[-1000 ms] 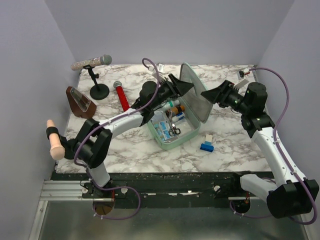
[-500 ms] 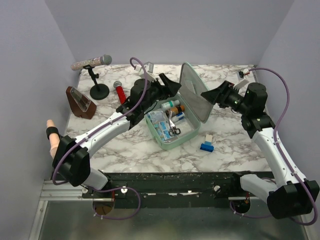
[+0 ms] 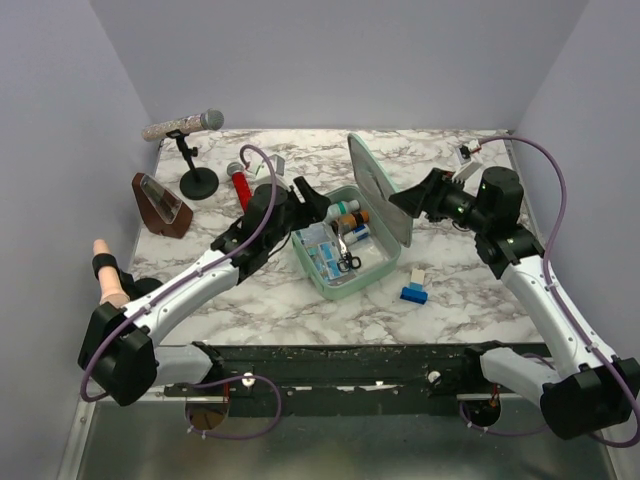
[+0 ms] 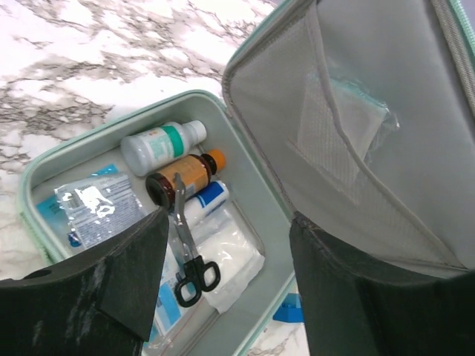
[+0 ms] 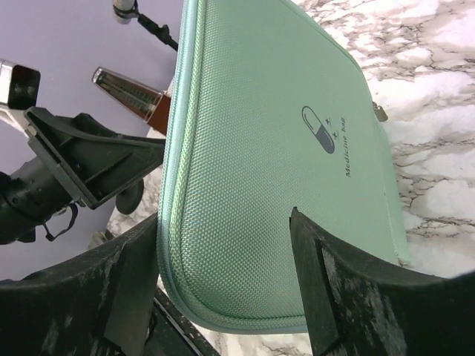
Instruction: Organize the medicine kit
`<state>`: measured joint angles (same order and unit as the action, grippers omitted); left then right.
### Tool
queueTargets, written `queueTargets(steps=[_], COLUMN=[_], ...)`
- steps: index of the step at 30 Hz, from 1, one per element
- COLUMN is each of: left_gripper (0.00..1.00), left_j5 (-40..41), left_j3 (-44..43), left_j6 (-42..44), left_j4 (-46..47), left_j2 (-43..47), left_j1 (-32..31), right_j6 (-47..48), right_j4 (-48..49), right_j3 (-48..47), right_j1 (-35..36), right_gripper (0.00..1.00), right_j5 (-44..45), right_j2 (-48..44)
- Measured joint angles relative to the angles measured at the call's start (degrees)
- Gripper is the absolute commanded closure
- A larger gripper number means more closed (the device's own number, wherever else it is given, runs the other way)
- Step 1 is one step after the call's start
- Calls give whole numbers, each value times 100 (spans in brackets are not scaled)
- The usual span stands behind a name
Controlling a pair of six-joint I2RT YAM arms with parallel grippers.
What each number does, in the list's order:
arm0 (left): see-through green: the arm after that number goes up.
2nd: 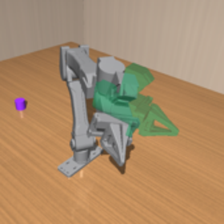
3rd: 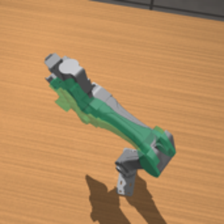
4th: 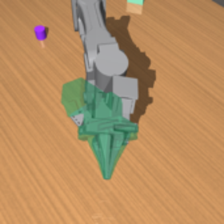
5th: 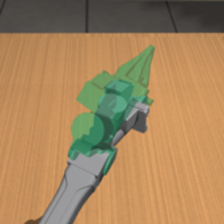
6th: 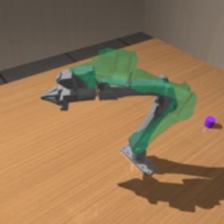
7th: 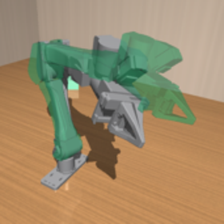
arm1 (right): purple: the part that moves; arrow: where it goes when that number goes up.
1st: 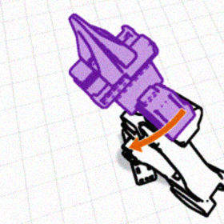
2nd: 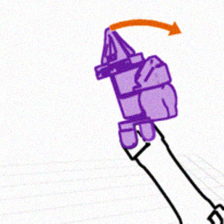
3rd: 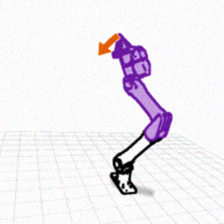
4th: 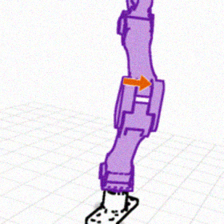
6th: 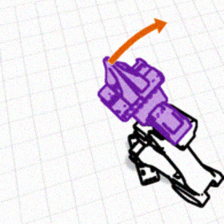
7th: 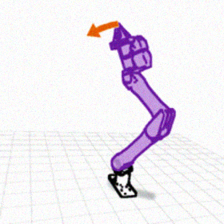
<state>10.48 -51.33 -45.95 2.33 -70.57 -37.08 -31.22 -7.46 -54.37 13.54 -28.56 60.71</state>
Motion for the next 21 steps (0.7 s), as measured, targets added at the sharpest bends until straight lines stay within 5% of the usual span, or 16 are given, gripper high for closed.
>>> queueTargets(steps=[7,16,21], left_gripper=[27,23,22], left_j5=[39,1226,1408], left_j3=[-555,901,1036], left_j6=[-20,-393,-446], left_j4=[-306,-1266,-1392], left_j2=[-260,1808,2168], left_j1=[0,227,341], right_j6=[278,586,612], right_j4=[-166,-376,-468], right_j3=[-118,-192,-103], right_j1=[374,916,916], right_gripper=[20,12,12], right_j5=[-81,-452,-334], right_j2=[96,184,-7])
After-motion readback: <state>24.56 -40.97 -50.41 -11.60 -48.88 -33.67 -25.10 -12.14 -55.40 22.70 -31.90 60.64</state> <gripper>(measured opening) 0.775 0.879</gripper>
